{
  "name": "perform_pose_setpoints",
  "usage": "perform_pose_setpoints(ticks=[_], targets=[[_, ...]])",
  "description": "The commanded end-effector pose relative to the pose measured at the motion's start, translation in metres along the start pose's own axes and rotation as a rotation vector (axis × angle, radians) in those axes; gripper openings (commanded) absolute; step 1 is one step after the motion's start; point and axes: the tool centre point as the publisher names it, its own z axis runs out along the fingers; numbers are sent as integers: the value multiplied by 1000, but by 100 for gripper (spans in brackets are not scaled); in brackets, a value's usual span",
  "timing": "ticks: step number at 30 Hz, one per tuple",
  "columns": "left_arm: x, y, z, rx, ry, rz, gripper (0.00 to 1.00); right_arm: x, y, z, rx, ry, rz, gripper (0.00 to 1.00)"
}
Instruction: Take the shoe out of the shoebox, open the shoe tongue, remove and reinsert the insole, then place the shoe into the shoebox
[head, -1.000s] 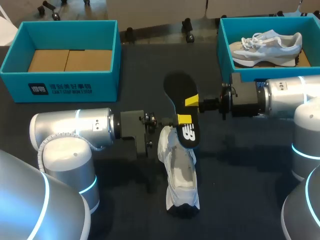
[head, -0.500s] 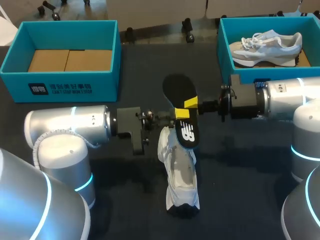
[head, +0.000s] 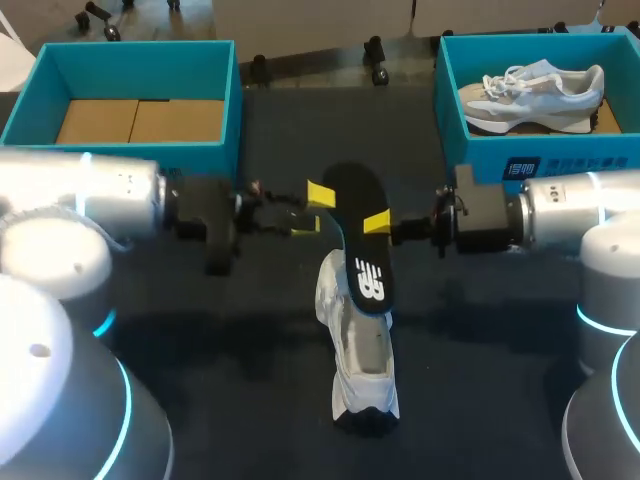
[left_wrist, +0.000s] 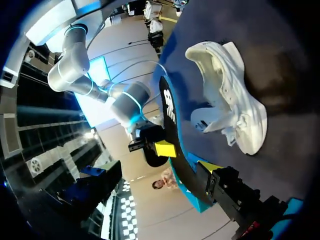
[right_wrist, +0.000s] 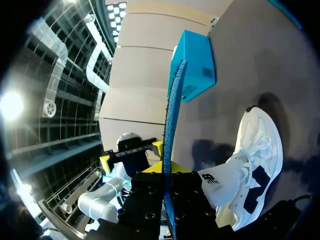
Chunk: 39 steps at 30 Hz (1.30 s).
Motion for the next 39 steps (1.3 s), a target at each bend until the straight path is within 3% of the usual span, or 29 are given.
perform_pose_setpoints(ticks=[1, 15, 22, 26, 30, 39], targets=[[-13, 10, -30, 125, 216, 13, 100, -2, -5, 12, -32, -4, 14, 0], [-13, 10, -30, 125, 216, 13, 100, 0, -6, 15, -23, -17, 25, 0], [-32, 30, -32, 161, 415, -27, 100, 4, -19, 23, -16, -63, 75, 0], [-38, 39, -37, 132, 478, -4, 100, 4, -27, 23, -8, -90, 76, 0], [-40, 62, -34, 160, 642, -87, 100, 2, -31, 23, -21, -104, 87, 0], [-40, 62, -34, 160, 642, -87, 100, 2, -31, 23, -21, -104, 87, 0]])
